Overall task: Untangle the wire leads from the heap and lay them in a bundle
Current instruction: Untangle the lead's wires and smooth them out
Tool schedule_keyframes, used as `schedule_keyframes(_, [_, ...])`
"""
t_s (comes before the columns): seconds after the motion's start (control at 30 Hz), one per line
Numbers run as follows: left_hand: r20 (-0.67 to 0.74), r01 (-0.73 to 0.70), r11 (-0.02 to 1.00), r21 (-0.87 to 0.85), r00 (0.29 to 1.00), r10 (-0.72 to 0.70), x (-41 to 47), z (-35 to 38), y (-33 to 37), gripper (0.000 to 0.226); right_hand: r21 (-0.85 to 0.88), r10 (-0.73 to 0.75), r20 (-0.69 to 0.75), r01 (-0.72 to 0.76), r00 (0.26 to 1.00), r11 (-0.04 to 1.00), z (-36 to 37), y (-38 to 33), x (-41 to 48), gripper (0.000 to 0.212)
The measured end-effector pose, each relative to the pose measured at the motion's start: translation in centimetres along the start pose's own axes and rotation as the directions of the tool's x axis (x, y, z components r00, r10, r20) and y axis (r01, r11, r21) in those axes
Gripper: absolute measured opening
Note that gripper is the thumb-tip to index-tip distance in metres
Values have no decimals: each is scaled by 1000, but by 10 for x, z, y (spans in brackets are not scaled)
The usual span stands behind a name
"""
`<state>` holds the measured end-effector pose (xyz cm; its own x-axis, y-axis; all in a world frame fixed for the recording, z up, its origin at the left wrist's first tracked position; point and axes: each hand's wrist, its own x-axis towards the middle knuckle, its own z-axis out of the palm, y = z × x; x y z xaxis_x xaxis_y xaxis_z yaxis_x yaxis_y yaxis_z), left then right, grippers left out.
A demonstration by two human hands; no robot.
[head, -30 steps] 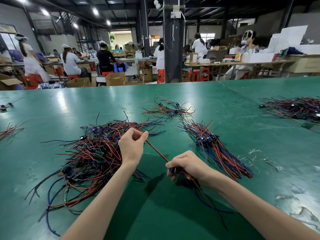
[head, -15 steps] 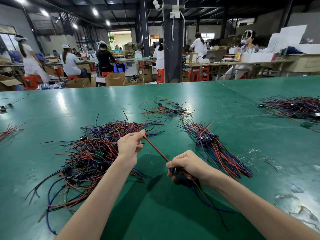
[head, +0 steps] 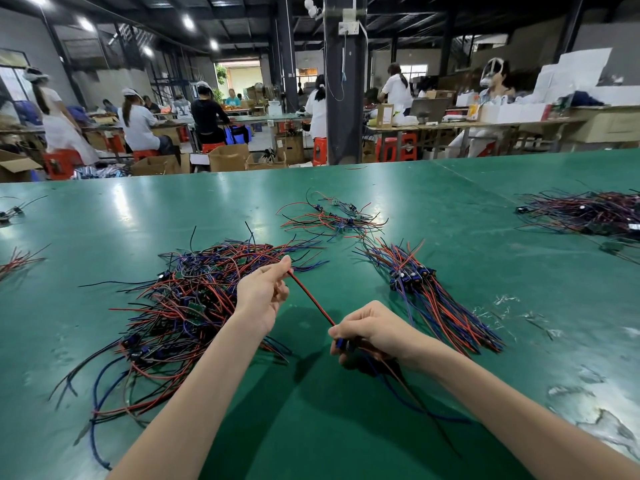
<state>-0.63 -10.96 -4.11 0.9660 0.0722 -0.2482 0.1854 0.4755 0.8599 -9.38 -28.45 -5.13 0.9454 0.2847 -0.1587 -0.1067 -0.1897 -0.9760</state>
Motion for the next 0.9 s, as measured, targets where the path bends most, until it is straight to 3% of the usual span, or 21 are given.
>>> schedule_keyframes(0.1, [40, -23, 1000, 12, 999, 23, -4, 3, -6, 27, -31, -46, -41, 44, 998, 999, 1, 2, 2, 25])
schedule_keyframes(0.23, [187, 59, 981, 183, 978, -94, -16, 10, -19, 46, -5, -94, -146, 94, 985, 996, -2, 0, 4, 28])
schedule_keyframes(0.4, [461, 41, 934, 356, 861, -214, -31, 17, -30, 20, 31, -100, -240, 111, 966, 993, -9, -1, 8, 25])
schedule_keyframes(0.7, [369, -57, 951, 305, 927, -63, -31, 18, -30, 5, 81, -66, -113, 76, 991, 994, -9, -4, 5, 31])
schedule_keyframes(0.9, [288, -64, 969, 238, 958, -7, -29, 17, -23, 8, 99, 26, -59, -20, 998, 995, -11, -2, 5, 16])
